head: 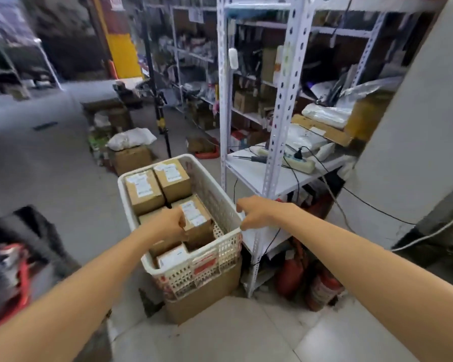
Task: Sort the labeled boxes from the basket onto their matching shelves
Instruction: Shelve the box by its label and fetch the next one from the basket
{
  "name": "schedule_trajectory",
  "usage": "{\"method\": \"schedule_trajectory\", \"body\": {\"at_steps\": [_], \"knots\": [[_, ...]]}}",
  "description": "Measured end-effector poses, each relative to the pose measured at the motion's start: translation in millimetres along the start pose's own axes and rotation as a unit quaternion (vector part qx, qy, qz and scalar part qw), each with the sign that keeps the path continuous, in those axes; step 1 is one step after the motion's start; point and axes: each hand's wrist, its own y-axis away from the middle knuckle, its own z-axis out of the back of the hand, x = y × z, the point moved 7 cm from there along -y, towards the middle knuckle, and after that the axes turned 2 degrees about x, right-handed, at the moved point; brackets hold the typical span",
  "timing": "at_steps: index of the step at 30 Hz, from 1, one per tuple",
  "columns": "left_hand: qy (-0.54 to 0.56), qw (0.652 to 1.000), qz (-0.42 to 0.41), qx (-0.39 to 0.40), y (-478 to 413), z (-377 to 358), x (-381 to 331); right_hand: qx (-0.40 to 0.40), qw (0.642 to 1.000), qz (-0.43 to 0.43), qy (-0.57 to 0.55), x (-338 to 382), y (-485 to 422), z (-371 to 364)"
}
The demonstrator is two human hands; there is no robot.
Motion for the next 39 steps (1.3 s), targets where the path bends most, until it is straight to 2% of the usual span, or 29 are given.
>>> {"method": "schedule_trajectory", "body": {"at_steps": [6,10,15,22,24,26,33,39], "knots": [[0.029,0.998,0.058,0.016,-12.8,8.8,90.3,0.017,0.999,0.028,0.022,53.6,-75.4,10.5],[0.045,0.996,0.069,0.034,-36.9,6.8,127.4,0.026,0.999,0.028,0.019,66.0,-123.1,6.6],[0.069,0.993,0.068,0.066,-67.2,-14.2,151.0,0.034,0.999,0.031,0.024,65.6,-170.6,-12.4],[0.079,0.987,0.084,0.116,-101.5,-46.3,159.9,0.107,0.994,0.025,0.022,45.0,-220.7,-46.4],[0.106,0.978,0.121,0.134,-131.4,-72.3,175.2,0.144,0.989,0.033,0.022,33.4,-272.7,-62.7],[0.106,0.980,0.115,0.126,-130.5,-74.6,171.4,0.155,0.987,0.034,0.030,31.5,-279.6,-70.4],[0.148,0.947,0.211,0.190,-145.6,-120.0,192.3,0.246,0.958,0.125,0.082,24.6,-366.4,-140.2],[0.187,0.928,0.256,0.197,-178.3,-144.8,211.2,0.234,0.950,0.183,0.097,32.8,-406.2,-189.0]]}}
